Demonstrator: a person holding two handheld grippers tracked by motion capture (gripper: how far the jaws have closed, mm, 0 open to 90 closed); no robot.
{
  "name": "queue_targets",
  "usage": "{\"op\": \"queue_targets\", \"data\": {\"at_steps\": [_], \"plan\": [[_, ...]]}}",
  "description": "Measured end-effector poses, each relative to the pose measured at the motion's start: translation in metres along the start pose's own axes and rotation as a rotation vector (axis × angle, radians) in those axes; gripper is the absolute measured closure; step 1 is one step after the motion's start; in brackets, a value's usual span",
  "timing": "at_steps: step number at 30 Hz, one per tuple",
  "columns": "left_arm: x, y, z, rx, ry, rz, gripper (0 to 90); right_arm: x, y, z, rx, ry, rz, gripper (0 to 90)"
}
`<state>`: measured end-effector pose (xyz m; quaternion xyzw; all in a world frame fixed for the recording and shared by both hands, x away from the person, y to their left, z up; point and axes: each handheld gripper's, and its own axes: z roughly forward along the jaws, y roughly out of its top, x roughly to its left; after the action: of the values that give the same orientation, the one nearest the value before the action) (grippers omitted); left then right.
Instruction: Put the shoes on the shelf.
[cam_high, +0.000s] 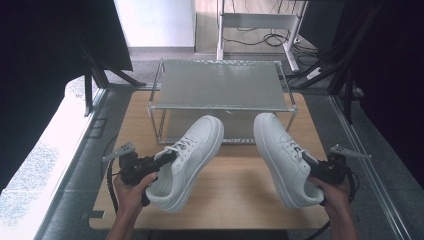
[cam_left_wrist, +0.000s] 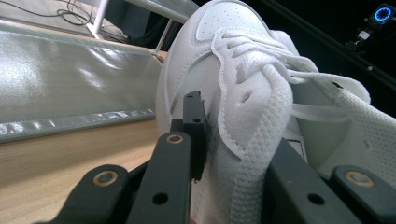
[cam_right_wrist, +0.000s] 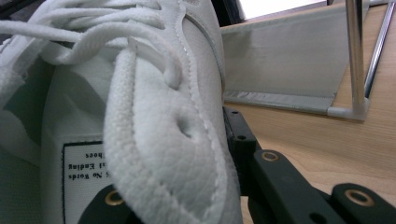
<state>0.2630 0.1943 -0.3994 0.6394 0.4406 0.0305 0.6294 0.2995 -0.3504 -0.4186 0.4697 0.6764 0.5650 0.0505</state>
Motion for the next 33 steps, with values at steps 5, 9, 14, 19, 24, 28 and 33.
{"op": "queue_targets", "data": {"at_steps": [5, 9, 14, 19, 24, 28, 33], "plan": [[-0.002, 0.006, -0.002, -0.011, 0.009, 0.01, 81.7, 0.001, 0.004, -0.003, -0.018, 0.003, 0.002, 85.6], [-0.005, 0.016, -0.001, -0.02, 0.011, 0.027, 81.8, 0.004, 0.01, -0.004, -0.029, 0.021, -0.005, 85.6], [-0.008, 0.029, 0.005, -0.047, -0.009, 0.025, 81.8, 0.01, 0.019, 0.0, -0.038, 0.034, -0.021, 85.6], [-0.011, 0.04, 0.012, -0.06, -0.026, 0.031, 81.9, 0.015, 0.028, 0.006, -0.053, 0.04, -0.03, 85.6], [-0.014, 0.049, 0.017, -0.067, -0.038, 0.038, 82.0, 0.021, 0.042, 0.013, -0.064, 0.035, -0.038, 85.5], [-0.012, 0.058, 0.023, -0.073, -0.047, 0.036, 82.1, 0.025, 0.055, 0.019, -0.066, 0.037, -0.048, 85.5], [-0.006, 0.071, 0.026, -0.087, -0.048, 0.029, 82.1, 0.028, 0.075, 0.024, -0.065, 0.033, -0.07, 85.5]]}}
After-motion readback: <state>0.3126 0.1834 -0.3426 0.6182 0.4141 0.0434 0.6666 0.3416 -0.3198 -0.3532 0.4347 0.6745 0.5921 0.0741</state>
